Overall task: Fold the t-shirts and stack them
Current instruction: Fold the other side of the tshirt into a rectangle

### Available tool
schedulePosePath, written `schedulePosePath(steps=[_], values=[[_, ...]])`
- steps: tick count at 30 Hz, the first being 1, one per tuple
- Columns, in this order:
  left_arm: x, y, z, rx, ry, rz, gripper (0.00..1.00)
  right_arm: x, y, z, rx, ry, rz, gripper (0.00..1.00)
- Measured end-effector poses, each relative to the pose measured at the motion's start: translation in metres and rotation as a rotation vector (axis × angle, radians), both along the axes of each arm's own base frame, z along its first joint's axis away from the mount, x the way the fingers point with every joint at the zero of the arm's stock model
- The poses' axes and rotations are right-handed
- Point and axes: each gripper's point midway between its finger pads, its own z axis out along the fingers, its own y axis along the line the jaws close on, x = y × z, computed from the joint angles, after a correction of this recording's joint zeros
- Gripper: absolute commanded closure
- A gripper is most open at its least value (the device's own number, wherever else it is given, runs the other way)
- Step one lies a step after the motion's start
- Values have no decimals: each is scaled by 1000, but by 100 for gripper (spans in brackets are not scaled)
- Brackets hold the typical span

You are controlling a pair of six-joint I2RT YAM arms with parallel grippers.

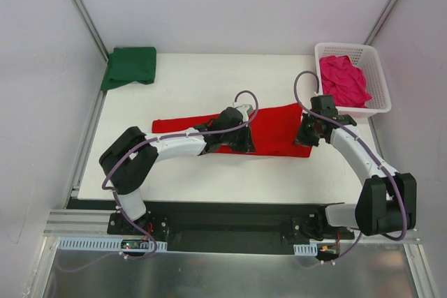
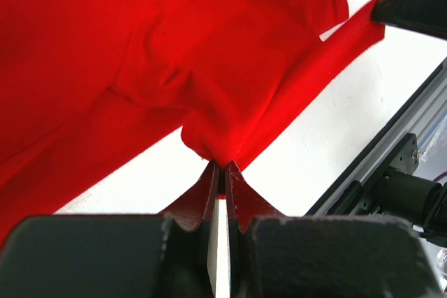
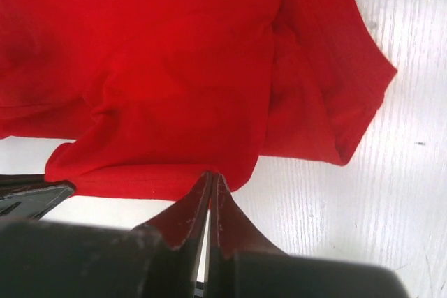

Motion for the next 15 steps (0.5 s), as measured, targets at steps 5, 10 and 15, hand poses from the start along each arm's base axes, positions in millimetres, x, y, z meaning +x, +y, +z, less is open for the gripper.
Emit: schedulePosePath(steps=[5, 10, 15], values=[[6, 0, 3, -6, -4, 6, 100, 25, 7, 7, 14, -32, 12, 99], [14, -2, 6, -16, -7, 9, 100, 48, 13, 5, 21, -41, 26, 99], [25, 1, 3, -15, 0, 16, 100, 69, 18, 4, 28, -47, 40, 99]])
